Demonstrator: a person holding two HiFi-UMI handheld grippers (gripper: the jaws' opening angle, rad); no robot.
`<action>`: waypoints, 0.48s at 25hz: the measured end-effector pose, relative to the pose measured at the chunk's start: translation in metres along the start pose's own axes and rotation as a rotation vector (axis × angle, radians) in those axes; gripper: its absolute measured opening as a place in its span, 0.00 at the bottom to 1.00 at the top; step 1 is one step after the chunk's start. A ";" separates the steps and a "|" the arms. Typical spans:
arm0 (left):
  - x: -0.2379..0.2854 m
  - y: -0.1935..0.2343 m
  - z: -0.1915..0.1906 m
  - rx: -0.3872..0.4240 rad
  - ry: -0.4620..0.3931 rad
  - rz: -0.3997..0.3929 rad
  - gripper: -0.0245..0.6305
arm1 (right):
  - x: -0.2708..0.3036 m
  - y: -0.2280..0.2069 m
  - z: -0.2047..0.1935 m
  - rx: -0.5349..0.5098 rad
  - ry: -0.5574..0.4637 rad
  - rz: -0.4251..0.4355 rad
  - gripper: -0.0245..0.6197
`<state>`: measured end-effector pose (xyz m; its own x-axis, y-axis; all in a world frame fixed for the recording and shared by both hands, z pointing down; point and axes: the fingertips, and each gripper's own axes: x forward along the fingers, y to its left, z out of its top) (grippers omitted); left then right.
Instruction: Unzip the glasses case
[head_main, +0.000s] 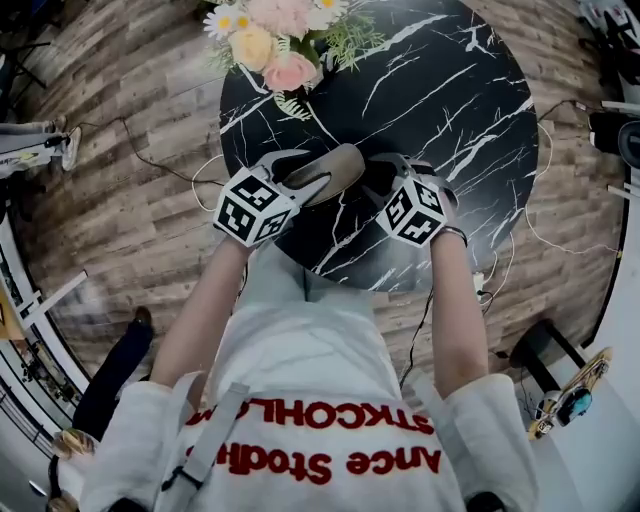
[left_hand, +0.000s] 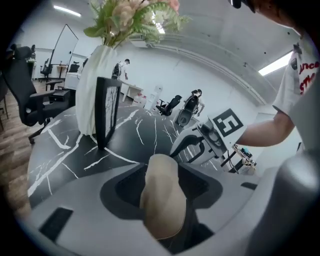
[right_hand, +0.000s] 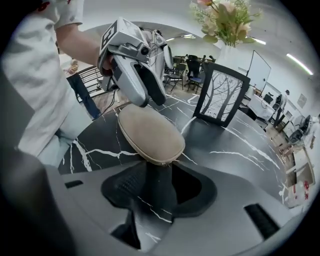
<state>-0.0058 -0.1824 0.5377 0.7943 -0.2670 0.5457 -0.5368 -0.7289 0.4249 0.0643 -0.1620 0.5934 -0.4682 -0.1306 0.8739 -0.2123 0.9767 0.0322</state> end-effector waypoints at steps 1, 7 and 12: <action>0.004 -0.001 -0.005 -0.002 0.032 -0.008 0.35 | 0.001 0.001 0.000 -0.018 0.009 0.016 0.30; 0.013 0.003 -0.020 -0.083 0.098 -0.031 0.39 | 0.004 -0.001 0.000 -0.019 0.021 0.027 0.26; 0.015 0.005 -0.020 -0.109 0.119 -0.037 0.40 | 0.003 -0.001 -0.003 0.006 0.013 -0.030 0.17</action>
<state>-0.0025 -0.1777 0.5627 0.7785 -0.1599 0.6069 -0.5404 -0.6626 0.5186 0.0662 -0.1628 0.5976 -0.4499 -0.1577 0.8790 -0.2315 0.9712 0.0557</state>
